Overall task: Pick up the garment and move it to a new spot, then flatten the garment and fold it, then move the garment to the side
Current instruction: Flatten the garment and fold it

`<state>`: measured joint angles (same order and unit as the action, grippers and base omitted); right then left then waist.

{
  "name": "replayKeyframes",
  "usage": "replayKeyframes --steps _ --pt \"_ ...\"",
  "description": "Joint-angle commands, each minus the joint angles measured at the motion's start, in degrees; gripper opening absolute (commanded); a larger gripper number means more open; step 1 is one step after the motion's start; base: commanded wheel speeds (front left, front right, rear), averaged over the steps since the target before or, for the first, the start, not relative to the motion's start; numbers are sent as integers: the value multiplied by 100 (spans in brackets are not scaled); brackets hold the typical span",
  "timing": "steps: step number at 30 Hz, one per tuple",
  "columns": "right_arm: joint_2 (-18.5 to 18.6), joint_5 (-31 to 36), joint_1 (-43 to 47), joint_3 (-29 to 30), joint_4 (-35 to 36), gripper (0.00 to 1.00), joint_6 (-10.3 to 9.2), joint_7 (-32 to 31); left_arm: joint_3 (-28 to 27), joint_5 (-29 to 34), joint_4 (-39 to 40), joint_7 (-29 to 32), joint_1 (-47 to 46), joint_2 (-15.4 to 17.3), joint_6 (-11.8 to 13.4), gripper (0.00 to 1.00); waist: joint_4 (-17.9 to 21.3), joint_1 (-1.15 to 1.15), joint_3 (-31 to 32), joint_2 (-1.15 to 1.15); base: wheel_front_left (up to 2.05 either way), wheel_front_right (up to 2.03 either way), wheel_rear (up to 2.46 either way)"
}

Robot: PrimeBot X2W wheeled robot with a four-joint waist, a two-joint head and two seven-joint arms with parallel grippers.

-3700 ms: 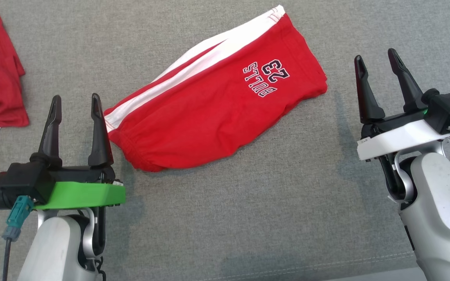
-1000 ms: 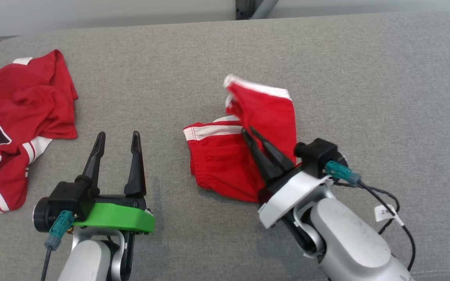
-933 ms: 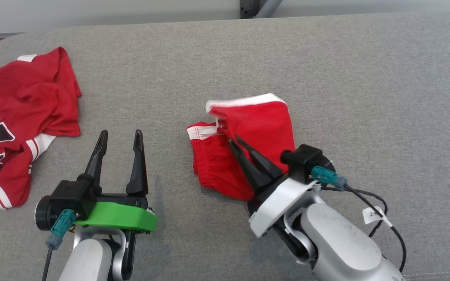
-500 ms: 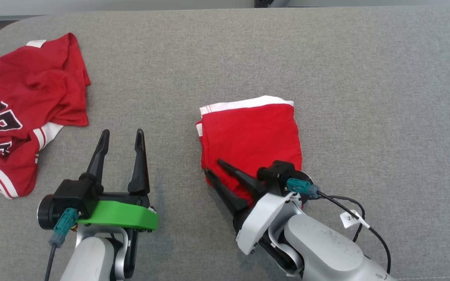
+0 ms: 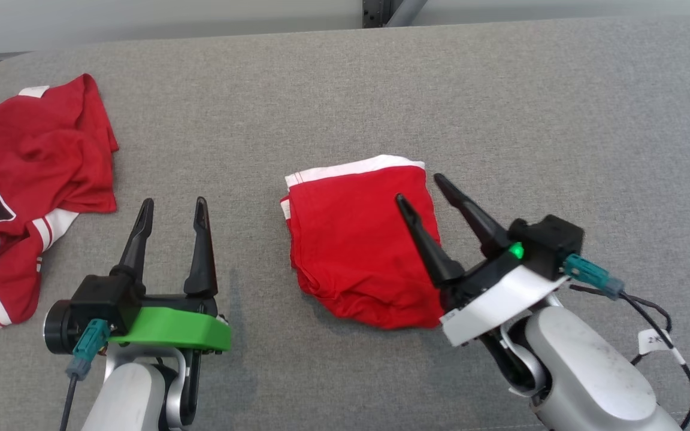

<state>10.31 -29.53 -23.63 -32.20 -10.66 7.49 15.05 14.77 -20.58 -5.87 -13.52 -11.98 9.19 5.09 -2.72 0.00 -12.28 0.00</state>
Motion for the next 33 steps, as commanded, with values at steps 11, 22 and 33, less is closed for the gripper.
replayKeyframes --steps 11,22,33 --pt "315 725 1084 2296 196 100 0 20 -132 -18 157 -26 181 210 102 100 259 0 179 0 0 0 0" --pt "306 819 1585 2515 68 100 0 21 -102 -50 304 48 656 380 134 100 371 0 663 0 0 0 0" --pt "360 902 1984 2617 164 100 -1 -252 39 16 483 255 1153 545 176 100 342 0 1089 0 0 0 0"
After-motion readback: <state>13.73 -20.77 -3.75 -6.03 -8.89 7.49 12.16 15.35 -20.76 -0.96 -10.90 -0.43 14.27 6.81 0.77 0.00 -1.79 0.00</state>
